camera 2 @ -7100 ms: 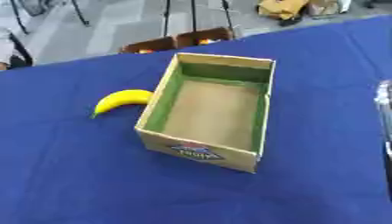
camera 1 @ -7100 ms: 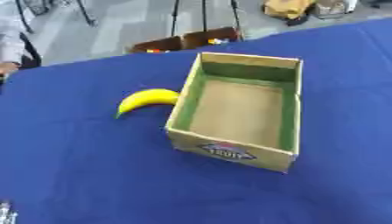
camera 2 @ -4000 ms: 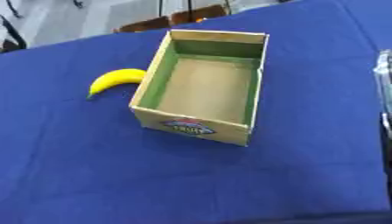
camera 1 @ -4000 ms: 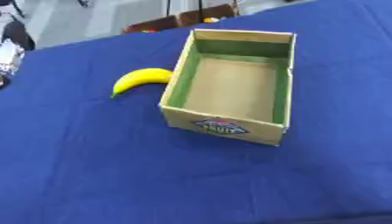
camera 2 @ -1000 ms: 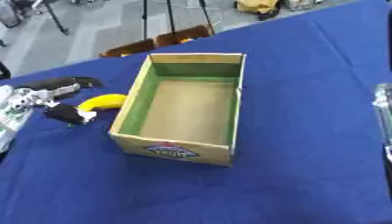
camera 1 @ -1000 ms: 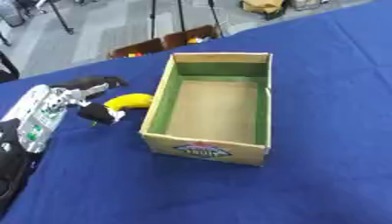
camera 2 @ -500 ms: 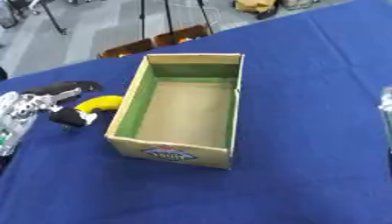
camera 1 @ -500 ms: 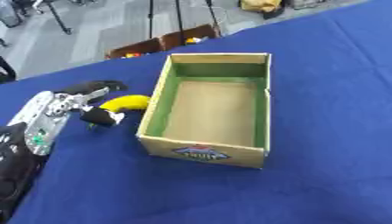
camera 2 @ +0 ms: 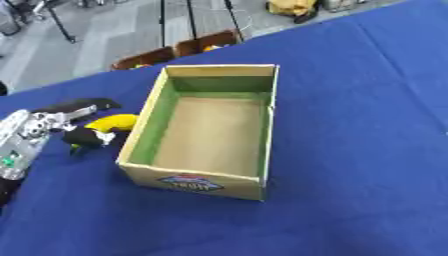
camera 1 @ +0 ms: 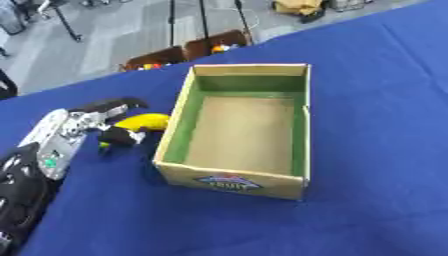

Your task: Pick up objects on the table and place them in the box.

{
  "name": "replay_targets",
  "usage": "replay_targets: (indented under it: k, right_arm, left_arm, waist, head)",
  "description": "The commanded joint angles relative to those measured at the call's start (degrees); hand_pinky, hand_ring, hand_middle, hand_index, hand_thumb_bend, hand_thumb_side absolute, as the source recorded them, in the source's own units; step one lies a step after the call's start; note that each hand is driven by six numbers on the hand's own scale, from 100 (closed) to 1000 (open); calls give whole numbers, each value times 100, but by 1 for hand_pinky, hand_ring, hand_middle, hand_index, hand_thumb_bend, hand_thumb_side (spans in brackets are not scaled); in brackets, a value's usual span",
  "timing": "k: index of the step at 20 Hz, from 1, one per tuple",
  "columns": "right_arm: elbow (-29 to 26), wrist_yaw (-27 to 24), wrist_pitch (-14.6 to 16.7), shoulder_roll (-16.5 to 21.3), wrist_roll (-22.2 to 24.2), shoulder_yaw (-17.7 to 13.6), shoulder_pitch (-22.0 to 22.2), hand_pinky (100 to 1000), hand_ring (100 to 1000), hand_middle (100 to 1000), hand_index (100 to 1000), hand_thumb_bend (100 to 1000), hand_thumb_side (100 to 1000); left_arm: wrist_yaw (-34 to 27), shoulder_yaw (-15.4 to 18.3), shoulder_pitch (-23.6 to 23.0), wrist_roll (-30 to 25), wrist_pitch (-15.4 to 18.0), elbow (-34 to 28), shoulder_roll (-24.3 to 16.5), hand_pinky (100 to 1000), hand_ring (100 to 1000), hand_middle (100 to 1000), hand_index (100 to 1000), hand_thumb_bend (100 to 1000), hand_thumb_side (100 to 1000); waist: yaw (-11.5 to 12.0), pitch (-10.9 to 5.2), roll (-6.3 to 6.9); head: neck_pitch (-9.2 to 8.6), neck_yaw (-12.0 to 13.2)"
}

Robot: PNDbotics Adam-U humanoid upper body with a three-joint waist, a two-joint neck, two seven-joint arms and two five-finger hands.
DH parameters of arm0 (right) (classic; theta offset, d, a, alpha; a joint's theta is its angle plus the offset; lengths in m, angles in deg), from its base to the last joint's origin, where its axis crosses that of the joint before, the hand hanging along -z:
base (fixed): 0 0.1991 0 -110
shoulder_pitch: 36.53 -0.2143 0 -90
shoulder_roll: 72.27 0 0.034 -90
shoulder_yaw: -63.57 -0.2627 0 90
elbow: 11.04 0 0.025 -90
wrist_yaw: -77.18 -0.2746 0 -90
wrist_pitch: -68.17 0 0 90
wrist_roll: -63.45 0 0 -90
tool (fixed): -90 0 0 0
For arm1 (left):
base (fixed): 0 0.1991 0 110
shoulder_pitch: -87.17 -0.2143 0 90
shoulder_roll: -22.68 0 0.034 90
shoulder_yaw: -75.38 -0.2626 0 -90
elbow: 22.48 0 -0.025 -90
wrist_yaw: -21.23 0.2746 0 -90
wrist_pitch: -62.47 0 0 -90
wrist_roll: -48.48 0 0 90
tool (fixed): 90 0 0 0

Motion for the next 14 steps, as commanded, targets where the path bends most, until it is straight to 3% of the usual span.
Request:
replay_targets:
  k: [1, 9, 14]
  right_arm:
    - [-83, -47, -8, 122, -5, 5, -119, 793, 880, 754, 926, 100, 1000]
    - [-83, -53, -21, 134, -3, 5, -148, 794, 880, 753, 925, 100, 1000]
    - [-83, -50, -34, 136, -30, -3, -143, 795, 880, 752, 925, 100, 1000]
  left_arm:
    - [126, 124, 134, 6, -46, 48, -176, 962, 1000, 1000, 1000, 107, 444]
    - [302, 175, 153, -126, -33, 168, -166, 912, 975, 1000, 1000, 100, 393]
    - [348, 191, 146, -159, -25, 179, -165, 843, 915, 969, 1000, 100, 360]
  waist:
    - [-21, -86, -30]
    - [-75, -31, -1]
    - [-85, -28, 3]
  head:
    - [-120, 75]
    - [-87, 102]
    - [-35, 108]
